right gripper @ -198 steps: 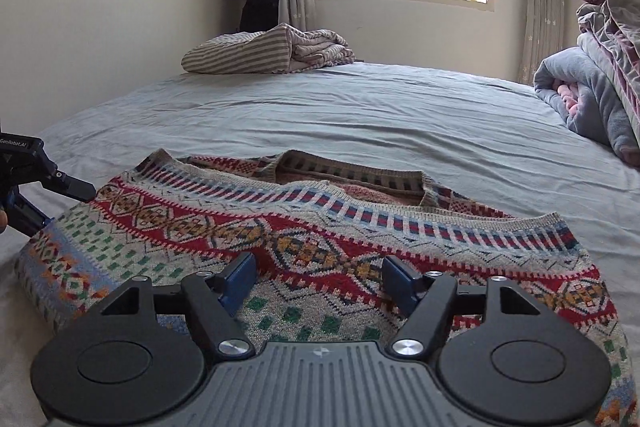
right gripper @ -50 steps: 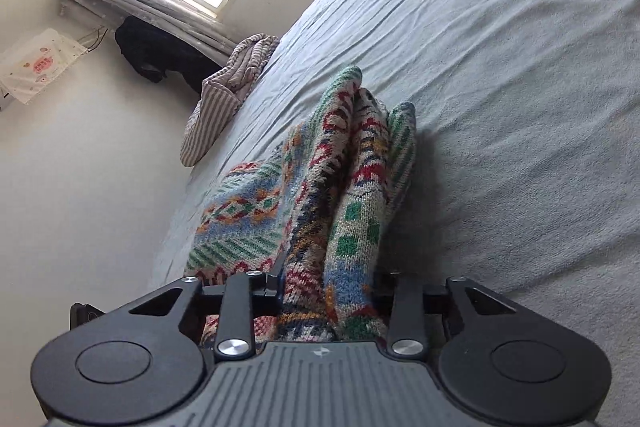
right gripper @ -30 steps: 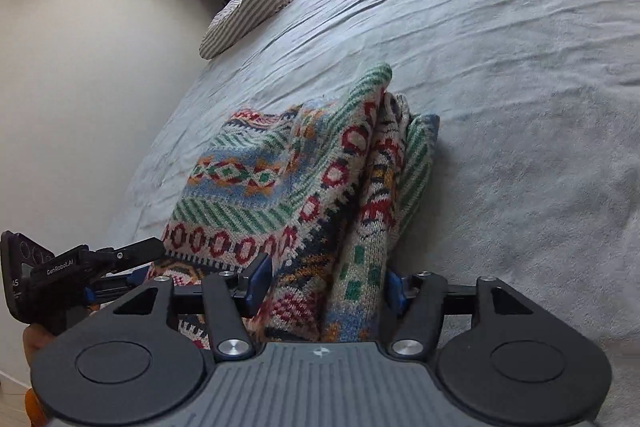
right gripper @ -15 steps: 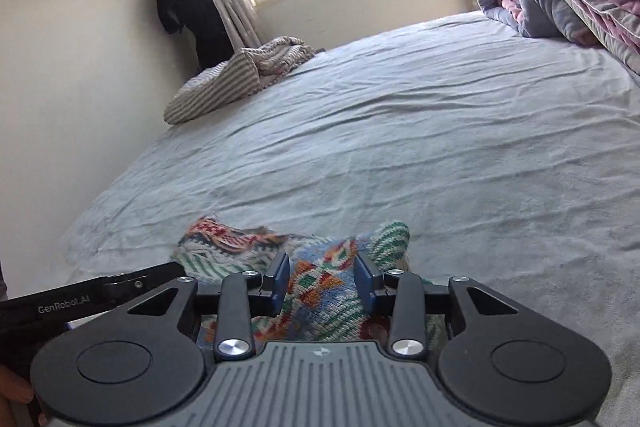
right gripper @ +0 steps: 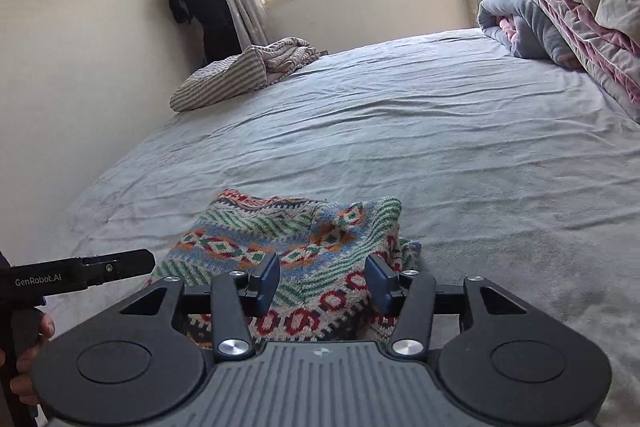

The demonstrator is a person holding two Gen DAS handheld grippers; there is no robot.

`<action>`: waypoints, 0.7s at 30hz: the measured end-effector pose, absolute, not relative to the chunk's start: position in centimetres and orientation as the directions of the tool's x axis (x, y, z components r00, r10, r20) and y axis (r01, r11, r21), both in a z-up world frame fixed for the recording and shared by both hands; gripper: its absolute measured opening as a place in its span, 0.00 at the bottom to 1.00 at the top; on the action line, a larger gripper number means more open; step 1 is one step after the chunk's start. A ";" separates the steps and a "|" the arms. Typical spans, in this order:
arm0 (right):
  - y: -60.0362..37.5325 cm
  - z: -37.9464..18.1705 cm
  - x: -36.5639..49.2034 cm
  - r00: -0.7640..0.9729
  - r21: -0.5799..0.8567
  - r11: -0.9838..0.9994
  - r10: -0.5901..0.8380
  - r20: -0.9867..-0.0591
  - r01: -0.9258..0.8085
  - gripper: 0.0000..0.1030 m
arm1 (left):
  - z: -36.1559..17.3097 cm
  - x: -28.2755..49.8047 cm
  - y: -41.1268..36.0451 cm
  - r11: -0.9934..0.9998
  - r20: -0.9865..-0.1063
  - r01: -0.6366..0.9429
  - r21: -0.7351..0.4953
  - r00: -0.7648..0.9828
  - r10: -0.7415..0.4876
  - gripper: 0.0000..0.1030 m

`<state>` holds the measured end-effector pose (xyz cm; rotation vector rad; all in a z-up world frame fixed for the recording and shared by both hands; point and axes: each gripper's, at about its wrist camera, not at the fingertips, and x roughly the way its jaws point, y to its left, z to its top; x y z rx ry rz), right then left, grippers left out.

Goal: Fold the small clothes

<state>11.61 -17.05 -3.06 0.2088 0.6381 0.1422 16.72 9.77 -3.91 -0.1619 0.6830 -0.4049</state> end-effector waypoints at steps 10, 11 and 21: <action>-15.2 -8.1 5.0 0.749 0.183 0.982 0.093 -0.655 0.038 0.59 | -8.5 11.1 9.3 0.954 -0.772 0.179 -0.241 0.560 -0.300 0.70; -15.4 -7.8 4.4 0.742 0.198 0.978 0.086 -0.665 0.064 0.63 | -8.4 10.5 9.3 0.957 -0.775 0.172 -0.235 0.561 -0.291 0.70; -15.4 -4.3 0.2 0.736 0.168 0.982 0.051 -0.675 0.086 0.89 | -6.6 5.3 8.0 0.971 -0.747 0.136 -0.196 0.621 -0.238 0.94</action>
